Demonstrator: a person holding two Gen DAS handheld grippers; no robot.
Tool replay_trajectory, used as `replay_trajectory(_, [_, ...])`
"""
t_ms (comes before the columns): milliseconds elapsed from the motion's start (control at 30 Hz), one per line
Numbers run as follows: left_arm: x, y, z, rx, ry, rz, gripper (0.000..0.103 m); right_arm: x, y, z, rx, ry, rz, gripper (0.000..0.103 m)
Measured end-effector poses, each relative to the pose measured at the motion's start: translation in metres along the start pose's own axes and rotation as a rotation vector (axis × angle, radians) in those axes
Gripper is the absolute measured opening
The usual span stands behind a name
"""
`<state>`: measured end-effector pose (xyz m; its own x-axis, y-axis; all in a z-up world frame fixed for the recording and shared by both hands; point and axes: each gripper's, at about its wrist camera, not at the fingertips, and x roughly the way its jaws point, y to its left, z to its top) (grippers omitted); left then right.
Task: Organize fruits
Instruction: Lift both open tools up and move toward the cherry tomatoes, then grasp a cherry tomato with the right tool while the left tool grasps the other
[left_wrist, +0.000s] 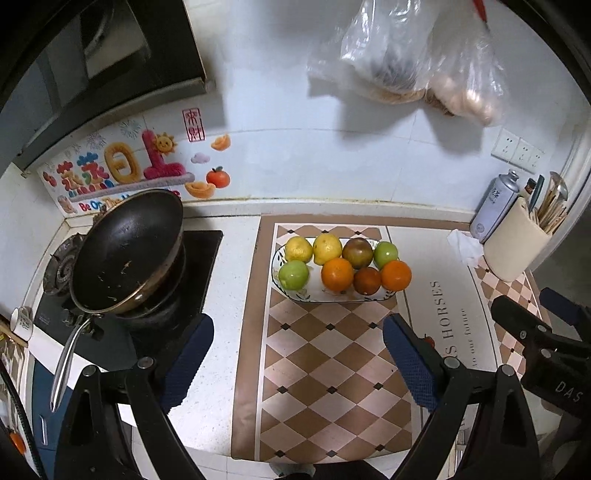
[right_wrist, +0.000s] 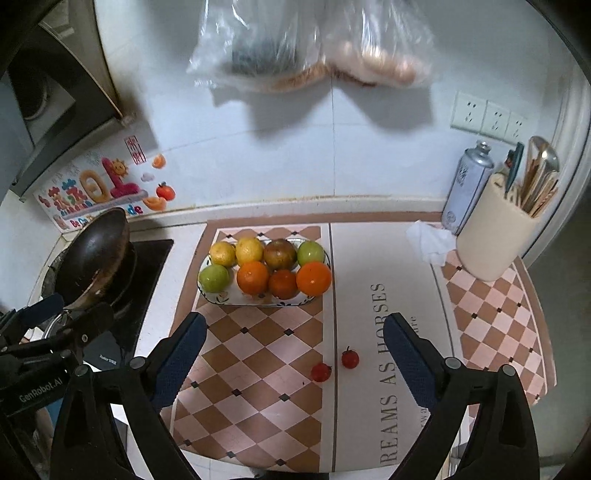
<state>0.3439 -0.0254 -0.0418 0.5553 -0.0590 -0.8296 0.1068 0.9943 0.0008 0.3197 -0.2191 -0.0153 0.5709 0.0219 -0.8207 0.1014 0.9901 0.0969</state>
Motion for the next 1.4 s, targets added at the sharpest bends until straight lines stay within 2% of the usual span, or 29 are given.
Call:
replay_trajectory(300, [-0.017, -0.001, -0.009, 0.011, -0.029, 0.011, 0.094, -0.03, 0.004, -0.01, 0.006, -0.031, 0.001, 0.099])
replay_trajectory(600, [-0.013, -0.001, -0.006, -0.004, -0.02, 0.015, 0.094, -0.024, 0.005, -0.007, 0.017, -0.025, 0.029, 0.099])
replay_trajectory(800, [0.0, -0.002, 0.003, -0.016, -0.006, 0.029, 0.094, -0.005, -0.004, 0.002, 0.05, 0.007, 0.072, 0.099])
replay_trajectory(867, [0.009, -0.004, 0.006, -0.019, 0.006, 0.032, 0.103, 0.007, -0.012, 0.003, 0.07, 0.027, 0.075, 0.099])
replay_trajectory(1067, [0.056, -0.018, 0.007, 0.007, 0.071, 0.074, 0.103, 0.069, -0.059, 0.002, 0.177, 0.138, 0.096, 0.099])
replay_trajectory(1200, [0.105, -0.039, 0.0, 0.056, 0.173, 0.086, 0.103, 0.129, -0.1, -0.018, 0.241, 0.242, 0.06, 0.099])
replay_trajectory(1267, [0.135, -0.054, -0.008, 0.082, 0.248, 0.081, 0.103, 0.165, -0.118, -0.034, 0.276, 0.308, 0.053, 0.097])
replay_trajectory(1300, [0.152, -0.061, -0.013, 0.094, 0.287, 0.079, 0.103, 0.184, -0.126, -0.043, 0.297, 0.34, 0.071, 0.094])
replay_trajectory(1367, [0.177, -0.073, -0.022, 0.113, 0.349, 0.081, 0.103, 0.217, -0.136, -0.06, 0.328, 0.412, 0.091, 0.069])
replay_trajectory(1400, [0.191, -0.079, -0.028, 0.121, 0.389, 0.08, 0.103, 0.233, -0.139, -0.067, 0.331, 0.44, 0.096, 0.067])
